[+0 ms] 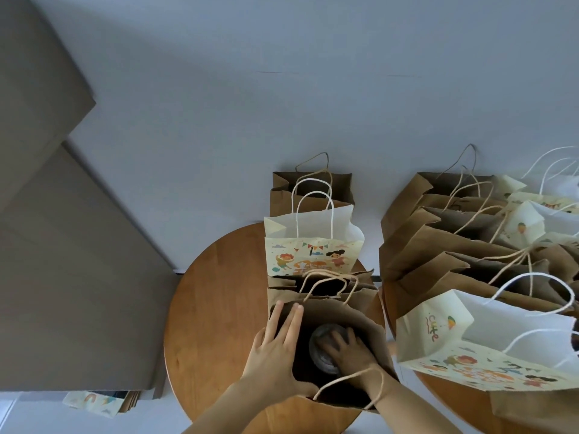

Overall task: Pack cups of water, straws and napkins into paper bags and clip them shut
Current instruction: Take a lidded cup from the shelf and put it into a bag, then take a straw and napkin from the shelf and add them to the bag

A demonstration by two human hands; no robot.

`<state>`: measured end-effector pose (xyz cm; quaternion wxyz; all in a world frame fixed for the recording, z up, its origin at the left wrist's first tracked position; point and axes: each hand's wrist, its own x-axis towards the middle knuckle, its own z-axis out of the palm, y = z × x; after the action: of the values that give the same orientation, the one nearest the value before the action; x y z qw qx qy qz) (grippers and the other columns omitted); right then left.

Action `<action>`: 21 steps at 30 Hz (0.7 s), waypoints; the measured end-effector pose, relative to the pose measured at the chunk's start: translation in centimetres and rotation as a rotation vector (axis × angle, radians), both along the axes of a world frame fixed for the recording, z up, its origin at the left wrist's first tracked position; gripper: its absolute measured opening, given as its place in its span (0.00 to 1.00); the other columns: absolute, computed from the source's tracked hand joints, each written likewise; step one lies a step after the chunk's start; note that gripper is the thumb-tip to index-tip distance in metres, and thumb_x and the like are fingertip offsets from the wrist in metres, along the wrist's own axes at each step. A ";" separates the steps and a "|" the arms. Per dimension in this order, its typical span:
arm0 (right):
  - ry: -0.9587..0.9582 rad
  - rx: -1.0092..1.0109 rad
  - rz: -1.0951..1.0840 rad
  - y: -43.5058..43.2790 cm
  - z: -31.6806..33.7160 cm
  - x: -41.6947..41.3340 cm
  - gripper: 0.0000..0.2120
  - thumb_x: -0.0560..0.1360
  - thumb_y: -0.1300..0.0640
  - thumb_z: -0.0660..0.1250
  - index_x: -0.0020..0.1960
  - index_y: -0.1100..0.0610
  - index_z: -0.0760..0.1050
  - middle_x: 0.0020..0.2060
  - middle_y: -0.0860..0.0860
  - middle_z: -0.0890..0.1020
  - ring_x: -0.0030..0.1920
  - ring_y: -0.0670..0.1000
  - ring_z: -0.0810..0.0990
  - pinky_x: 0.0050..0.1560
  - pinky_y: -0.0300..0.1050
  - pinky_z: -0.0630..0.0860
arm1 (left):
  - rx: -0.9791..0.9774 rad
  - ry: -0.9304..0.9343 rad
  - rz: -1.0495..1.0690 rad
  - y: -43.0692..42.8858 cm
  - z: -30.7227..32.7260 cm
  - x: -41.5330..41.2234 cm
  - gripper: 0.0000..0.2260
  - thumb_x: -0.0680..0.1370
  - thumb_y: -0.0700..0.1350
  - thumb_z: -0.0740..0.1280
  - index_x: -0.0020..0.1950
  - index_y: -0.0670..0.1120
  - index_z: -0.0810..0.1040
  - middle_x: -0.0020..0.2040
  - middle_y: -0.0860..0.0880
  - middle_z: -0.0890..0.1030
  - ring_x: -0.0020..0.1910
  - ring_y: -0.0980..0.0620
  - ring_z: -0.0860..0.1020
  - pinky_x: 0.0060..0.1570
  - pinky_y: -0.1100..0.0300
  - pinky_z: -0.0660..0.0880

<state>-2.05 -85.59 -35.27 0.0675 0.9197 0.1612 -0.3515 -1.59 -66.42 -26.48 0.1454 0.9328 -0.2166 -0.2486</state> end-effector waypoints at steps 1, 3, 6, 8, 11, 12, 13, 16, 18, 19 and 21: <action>0.013 -0.004 -0.020 -0.3 0.3 0.0 0.34 0.78 0.51 0.59 0.75 0.45 0.42 0.75 0.54 0.48 0.72 0.64 0.49 0.72 0.58 0.49 | -0.005 0.002 0.003 0.0 0.0 0.1 0.54 0.68 0.66 0.68 0.73 0.50 0.29 0.75 0.55 0.35 0.70 0.52 0.26 0.73 0.49 0.46; 0.026 -0.023 -0.033 -0.5 1.0 0.1 0.33 0.77 0.50 0.60 0.76 0.48 0.45 0.74 0.54 0.50 0.71 0.63 0.52 0.71 0.57 0.50 | -0.007 0.003 0.012 0.0 0.1 0.3 0.53 0.69 0.65 0.68 0.73 0.51 0.29 0.75 0.55 0.35 0.70 0.52 0.26 0.73 0.48 0.46; 0.003 -0.041 -0.007 -0.1 1.9 0.0 0.27 0.79 0.51 0.56 0.75 0.50 0.51 0.73 0.55 0.55 0.71 0.62 0.55 0.70 0.56 0.51 | -0.004 -0.011 0.011 0.4 0.3 0.7 0.51 0.70 0.64 0.68 0.74 0.52 0.31 0.75 0.56 0.35 0.68 0.53 0.25 0.72 0.48 0.45; 0.006 -0.027 -0.041 0.1 2.4 -0.1 0.25 0.79 0.53 0.56 0.74 0.52 0.53 0.73 0.55 0.57 0.71 0.60 0.56 0.70 0.54 0.53 | -0.002 -0.021 -0.009 0.6 0.6 0.9 0.48 0.71 0.63 0.67 0.75 0.53 0.34 0.76 0.56 0.36 0.68 0.54 0.26 0.72 0.48 0.44; 0.002 0.184 -0.309 -0.2 4.0 -0.3 0.19 0.80 0.53 0.56 0.69 0.54 0.64 0.67 0.54 0.69 0.68 0.55 0.66 0.67 0.46 0.62 | -0.011 -0.049 -0.045 0.9 1.4 0.6 0.42 0.73 0.62 0.65 0.76 0.54 0.41 0.77 0.57 0.41 0.72 0.54 0.31 0.72 0.49 0.44; -0.019 0.297 -0.407 -0.5 5.0 -0.5 0.16 0.79 0.53 0.58 0.66 0.52 0.68 0.63 0.52 0.73 0.65 0.53 0.71 0.64 0.43 0.66 | -0.028 -0.062 -0.045 1.1 1.6 0.3 0.39 0.74 0.61 0.64 0.76 0.55 0.44 0.77 0.57 0.45 0.73 0.54 0.34 0.73 0.49 0.45; -0.063 0.400 -0.485 -1.1 6.2 -0.8 0.14 0.78 0.53 0.60 0.64 0.50 0.71 0.59 0.49 0.76 0.61 0.50 0.74 0.60 0.40 0.70 | -0.057 -0.081 -0.028 1.3 1.8 0.0 0.35 0.75 0.59 0.63 0.76 0.55 0.48 0.77 0.57 0.50 0.74 0.55 0.37 0.73 0.50 0.46; -0.312 0.655 -0.705 -2.8 10.3 -2.6 0.09 0.79 0.54 0.60 0.57 0.46 0.73 0.49 0.42 0.78 0.51 0.44 0.77 0.49 0.32 0.74 | -0.204 -0.147 0.115 2.1 2.4 -1.5 0.23 0.78 0.55 0.61 0.72 0.57 0.61 0.72 0.57 0.64 0.75 0.56 0.47 0.72 0.52 0.55; -0.585 0.761 -0.777 -2.8 13.0 -4.1 0.07 0.78 0.54 0.61 0.54 0.46 0.75 0.47 0.40 0.77 0.50 0.44 0.78 0.48 0.34 0.74 | -0.287 -0.206 0.240 2.6 3.1 -2.9 0.18 0.78 0.53 0.61 0.69 0.57 0.67 0.69 0.54 0.69 0.74 0.56 0.56 0.69 0.56 0.62; -0.692 0.835 -0.781 -2.3 14.3 -4.8 0.07 0.78 0.54 0.62 0.54 0.47 0.76 0.47 0.39 0.77 0.50 0.42 0.77 0.48 0.33 0.73 | -0.314 -0.235 0.287 2.9 3.6 -3.7 0.17 0.78 0.52 0.62 0.67 0.56 0.69 0.67 0.54 0.72 0.71 0.56 0.62 0.66 0.60 0.65; -0.743 0.979 -0.687 -0.3 16.8 -6.1 0.08 0.77 0.56 0.64 0.54 0.50 0.77 0.47 0.38 0.78 0.47 0.36 0.76 0.47 0.26 0.71 | -0.347 -0.285 0.348 4.0 4.8 -5.4 0.15 0.78 0.50 0.63 0.65 0.55 0.73 0.63 0.55 0.75 0.65 0.57 0.69 0.59 0.66 0.67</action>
<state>-8.13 -85.92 -18.49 -0.4184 0.9024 -0.0323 0.0975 -7.00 -62.42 -21.71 0.3113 0.9428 -0.1106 -0.0452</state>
